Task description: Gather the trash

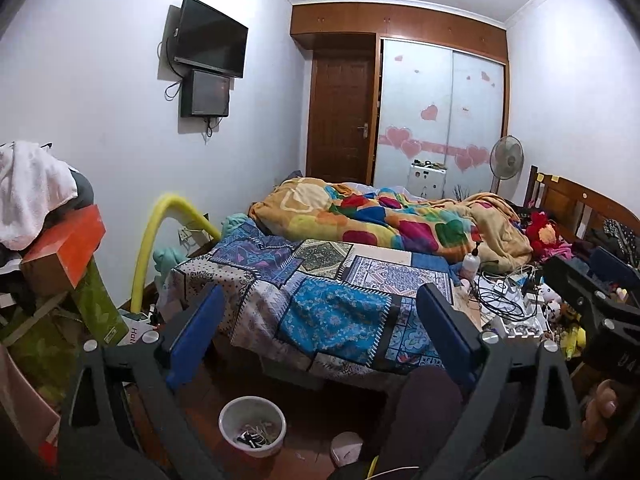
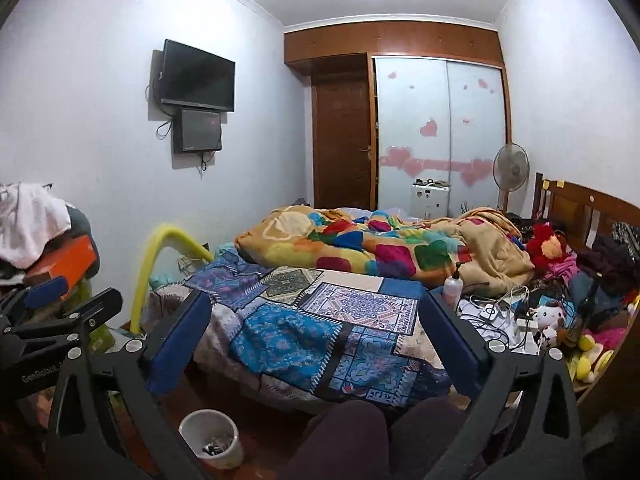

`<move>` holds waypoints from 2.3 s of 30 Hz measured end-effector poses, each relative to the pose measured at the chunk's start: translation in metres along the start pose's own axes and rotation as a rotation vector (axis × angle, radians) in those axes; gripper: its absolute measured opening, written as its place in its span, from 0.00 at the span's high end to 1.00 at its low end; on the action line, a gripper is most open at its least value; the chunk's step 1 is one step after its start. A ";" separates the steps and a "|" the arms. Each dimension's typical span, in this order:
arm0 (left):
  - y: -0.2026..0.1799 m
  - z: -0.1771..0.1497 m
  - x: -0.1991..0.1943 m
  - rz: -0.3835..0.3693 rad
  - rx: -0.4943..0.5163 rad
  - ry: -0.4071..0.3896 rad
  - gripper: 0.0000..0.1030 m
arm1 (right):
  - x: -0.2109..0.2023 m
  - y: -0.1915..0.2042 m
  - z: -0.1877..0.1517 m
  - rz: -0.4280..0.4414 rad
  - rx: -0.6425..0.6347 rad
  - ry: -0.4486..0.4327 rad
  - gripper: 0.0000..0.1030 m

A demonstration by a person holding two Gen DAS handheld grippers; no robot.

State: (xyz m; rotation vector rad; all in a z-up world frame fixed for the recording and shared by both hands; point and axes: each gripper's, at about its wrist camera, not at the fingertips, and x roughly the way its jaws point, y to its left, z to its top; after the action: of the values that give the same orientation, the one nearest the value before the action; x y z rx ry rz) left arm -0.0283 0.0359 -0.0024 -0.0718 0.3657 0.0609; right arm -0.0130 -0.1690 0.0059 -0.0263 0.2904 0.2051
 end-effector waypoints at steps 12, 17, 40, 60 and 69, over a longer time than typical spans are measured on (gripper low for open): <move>-0.003 -0.011 -0.005 0.004 0.020 0.017 0.06 | -0.005 -0.001 -0.004 0.045 0.004 0.026 0.00; -0.004 -0.013 -0.006 0.008 0.024 0.020 0.06 | -0.002 -0.003 -0.006 0.056 0.006 0.045 0.00; -0.006 -0.017 -0.005 0.003 0.020 0.022 0.06 | -0.002 -0.001 -0.006 0.059 0.006 0.062 0.00; -0.005 -0.017 -0.008 -0.009 0.015 0.018 0.06 | -0.006 0.001 0.001 0.066 -0.005 0.055 0.00; 0.002 -0.017 -0.006 -0.041 -0.002 0.030 0.04 | -0.006 -0.001 0.000 0.066 -0.006 0.056 0.00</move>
State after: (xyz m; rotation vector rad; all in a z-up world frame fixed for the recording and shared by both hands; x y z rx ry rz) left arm -0.0405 0.0363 -0.0161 -0.0817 0.3936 0.0201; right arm -0.0179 -0.1710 0.0079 -0.0282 0.3470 0.2711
